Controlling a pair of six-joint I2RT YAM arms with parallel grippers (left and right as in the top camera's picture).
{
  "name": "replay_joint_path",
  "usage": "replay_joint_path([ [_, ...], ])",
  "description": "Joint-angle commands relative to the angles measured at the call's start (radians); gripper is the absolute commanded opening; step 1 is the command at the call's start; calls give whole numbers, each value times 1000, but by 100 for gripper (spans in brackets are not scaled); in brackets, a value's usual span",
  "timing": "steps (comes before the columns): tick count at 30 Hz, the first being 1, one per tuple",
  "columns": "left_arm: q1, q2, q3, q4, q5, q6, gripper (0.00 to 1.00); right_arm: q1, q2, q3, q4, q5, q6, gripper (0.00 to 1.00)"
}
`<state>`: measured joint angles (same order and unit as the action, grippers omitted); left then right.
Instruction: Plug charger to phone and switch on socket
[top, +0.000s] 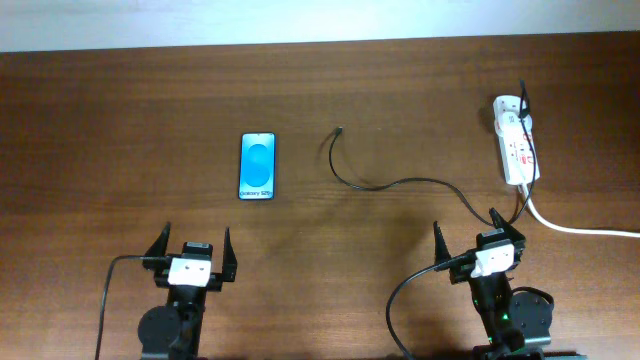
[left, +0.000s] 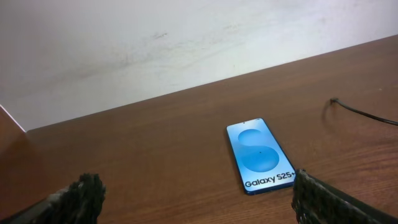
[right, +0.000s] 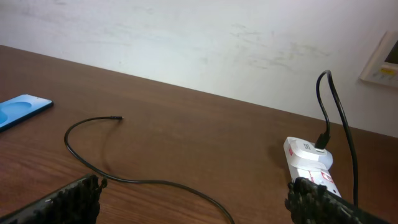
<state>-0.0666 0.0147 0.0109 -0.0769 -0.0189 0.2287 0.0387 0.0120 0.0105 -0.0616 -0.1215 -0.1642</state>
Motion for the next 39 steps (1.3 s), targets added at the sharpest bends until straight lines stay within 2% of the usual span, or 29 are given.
replay_joint_path([
  [1,-5,-8,-2,-7,0,12,99,-7,-9,-5,-4,-5,0,99],
  [33,-5,-8,-2,-7,-2,12,99,-7,-9,-5,-4,-5,0,99],
  [39,-5,-7,-2,-7,-4,-20,99,-7,-9,-5,-4,-5,0,98],
])
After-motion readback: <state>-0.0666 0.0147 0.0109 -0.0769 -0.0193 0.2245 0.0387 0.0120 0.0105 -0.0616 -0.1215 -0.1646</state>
